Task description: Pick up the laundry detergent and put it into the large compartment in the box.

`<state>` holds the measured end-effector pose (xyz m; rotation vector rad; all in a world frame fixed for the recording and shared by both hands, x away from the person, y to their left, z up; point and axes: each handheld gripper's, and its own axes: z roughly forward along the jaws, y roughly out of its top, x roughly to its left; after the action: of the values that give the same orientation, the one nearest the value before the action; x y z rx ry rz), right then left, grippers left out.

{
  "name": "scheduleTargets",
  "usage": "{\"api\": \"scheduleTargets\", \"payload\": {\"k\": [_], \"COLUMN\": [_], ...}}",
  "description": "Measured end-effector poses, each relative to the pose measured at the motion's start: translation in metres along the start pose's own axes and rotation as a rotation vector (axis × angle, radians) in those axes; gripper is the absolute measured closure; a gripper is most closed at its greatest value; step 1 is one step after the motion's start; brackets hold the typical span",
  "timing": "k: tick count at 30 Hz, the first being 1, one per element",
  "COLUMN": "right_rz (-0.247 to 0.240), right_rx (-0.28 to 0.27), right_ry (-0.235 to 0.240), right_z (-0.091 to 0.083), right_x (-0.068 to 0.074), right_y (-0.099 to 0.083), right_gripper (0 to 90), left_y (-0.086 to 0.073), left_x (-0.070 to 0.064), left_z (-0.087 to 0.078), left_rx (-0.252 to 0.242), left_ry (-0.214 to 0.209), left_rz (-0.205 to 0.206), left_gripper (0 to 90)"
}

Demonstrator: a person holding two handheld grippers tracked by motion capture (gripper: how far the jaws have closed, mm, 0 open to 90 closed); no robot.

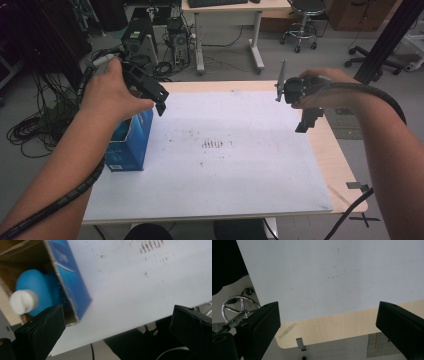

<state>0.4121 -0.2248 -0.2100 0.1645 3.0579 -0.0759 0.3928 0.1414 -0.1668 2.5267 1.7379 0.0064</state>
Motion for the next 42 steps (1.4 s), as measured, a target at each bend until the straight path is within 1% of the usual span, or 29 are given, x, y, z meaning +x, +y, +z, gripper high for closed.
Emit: {"api": "scheduleTargets", "payload": {"k": [4,8,9,10,11,12,13,14,16,17,18,19,20,21,22,25,26,27,29,31,32,34,35,38,42], "right_rz": [0.005,0.005,0.008,0.008,0.003,0.002,0.002,-0.002,-0.01,-0.011,-0.014,-0.014,-0.018,-0.018,-0.017,-0.017,-0.018,-0.018,-0.023,-0.029,-0.027,-0.031,-0.031,-0.03,-0.021], "right_rx": [0.0,-0.001,-0.001,-0.001,-0.003,-0.003,-0.001,-0.002,-0.005,-0.004,-0.003,-0.003,-0.005,-0.005,-0.005,-0.005,-0.005,-0.005,0.0,-0.001,0.0,-0.003,-0.002,0.002,0.005], "right_ry": [-0.001,-0.002,0.0,0.0,0.0,0.002,0.002,0.004,0.006,0.007,0.008,0.008,0.007,0.007,0.007,0.007,0.008,0.008,0.012,0.013,0.013,0.012,0.012,0.013,0.01], "right_z": [0.0,0.001,0.002,0.002,0.003,0.003,0.004,0.005,0.005,0.006,0.006,0.006,0.006,0.006,0.006,0.008,0.009,0.009,0.011,0.011,0.011,0.011,0.011,0.01,0.008], "right_x": [-0.001,-0.001,-0.001,-0.001,-0.002,-0.002,-0.002,-0.002,-0.002,-0.002,-0.002,-0.002,-0.002,-0.002,-0.003,-0.005,-0.005,-0.005,-0.004,-0.004,-0.004,-0.004,-0.004,-0.004,-0.003], "right_y": [-0.001,-0.002,-0.002,-0.002,-0.002,-0.001,-0.001,-0.001,0.0,0.001,0.001,0.001,0.001,0.001,0.001,0.001,0.001,0.001,0.004,0.005,0.006,0.006,0.007,0.007,0.006], "right_gripper": [5.2,5.3,5.2,5.2,5.2,5.3,5.2,5.2,5.3,5.3,5.3,5.3,5.4,5.4,5.3,5.3,5.3,5.3,5.4,5.3,5.3,5.3,5.3,5.3,5.3], "left_y": [0.002,0.003,0.003,0.003,0.003,0.003,0.004,0.004,0.005,0.005,0.003,0.003,0.001,0.001,-0.001,-0.005,-0.008,-0.008,-0.009,-0.011,-0.012,-0.013,-0.014,-0.015,-0.016], "left_x": [-0.015,-0.033,-0.041,-0.041,-0.044,-0.047,-0.05,-0.052,-0.054,-0.055,-0.057,-0.057,-0.058,-0.058,-0.059,-0.061,-0.063,-0.063,-0.065,-0.068,-0.069,-0.072,-0.073,-0.075,-0.076], "left_z": [0.004,0.007,0.008,0.008,0.009,0.01,0.012,0.012,0.014,0.016,0.018,0.018,0.02,0.02,0.022,0.023,0.023,0.023,0.023,0.023,0.023,0.023,0.024,0.024,0.022], "left_rx": [0.027,0.042,0.045,0.045,0.044,0.046,0.046,0.045,0.046,0.046,0.046,0.046,0.059,0.059,0.062,0.08,0.086,0.086,0.088,0.081,0.082,0.083,0.086,0.087,0.08], "left_ry": [-0.029,-0.032,-0.041,-0.041,-0.049,-0.056,-0.058,-0.06,-0.076,-0.091,-0.099,-0.099,-0.103,-0.103,-0.102,-0.114,-0.126,-0.126,-0.136,-0.144,-0.157,-0.154,-0.156,-0.149,-0.156], "left_rz": [0.125,0.265,0.357,0.357,0.394,0.416,0.465,0.49,0.541,0.573,0.631,0.631,0.688,0.688,0.723,0.776,0.802,0.802,0.824,0.857,0.867,0.894,0.893,0.908,0.913], "left_gripper": [0.2,0.2,0.2,0.2,0.2,0.2,0.2,0.2,0.2,0.2,0.2,0.2,0.2,0.2,0.2,0.2,0.2,0.2,0.2,0.2,0.2,0.2,0.2,0.2,0.2]}}
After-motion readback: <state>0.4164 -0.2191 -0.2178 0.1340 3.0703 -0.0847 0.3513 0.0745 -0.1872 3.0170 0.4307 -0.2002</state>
